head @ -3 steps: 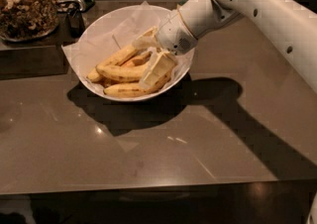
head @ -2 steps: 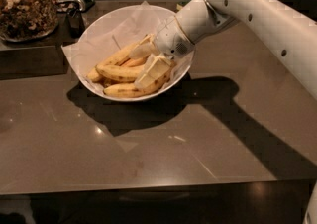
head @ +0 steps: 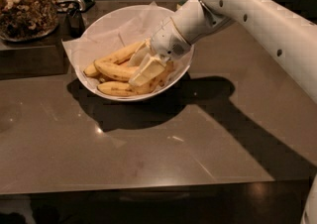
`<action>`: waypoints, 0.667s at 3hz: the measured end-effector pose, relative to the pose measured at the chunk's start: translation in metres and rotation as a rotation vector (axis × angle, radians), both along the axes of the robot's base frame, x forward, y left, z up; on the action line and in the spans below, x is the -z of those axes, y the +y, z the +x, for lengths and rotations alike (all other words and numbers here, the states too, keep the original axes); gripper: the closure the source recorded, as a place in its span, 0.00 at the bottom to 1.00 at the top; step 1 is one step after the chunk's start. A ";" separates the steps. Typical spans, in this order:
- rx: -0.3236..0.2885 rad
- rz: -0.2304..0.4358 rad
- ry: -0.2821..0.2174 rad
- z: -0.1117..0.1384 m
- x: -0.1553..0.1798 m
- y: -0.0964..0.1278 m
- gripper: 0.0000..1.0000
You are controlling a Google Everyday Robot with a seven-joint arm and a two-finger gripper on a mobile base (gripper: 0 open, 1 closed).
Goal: Pick banana from white bowl
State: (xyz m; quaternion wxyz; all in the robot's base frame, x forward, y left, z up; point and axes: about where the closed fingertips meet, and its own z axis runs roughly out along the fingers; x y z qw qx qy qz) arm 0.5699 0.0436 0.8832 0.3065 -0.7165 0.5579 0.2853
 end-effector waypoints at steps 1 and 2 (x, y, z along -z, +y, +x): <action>0.009 -0.007 -0.001 -0.005 0.001 -0.001 1.00; 0.009 -0.007 -0.001 -0.005 0.000 -0.001 1.00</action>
Offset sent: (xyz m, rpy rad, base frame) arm -0.0199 -0.0412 0.0363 0.0630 -0.0498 -0.0999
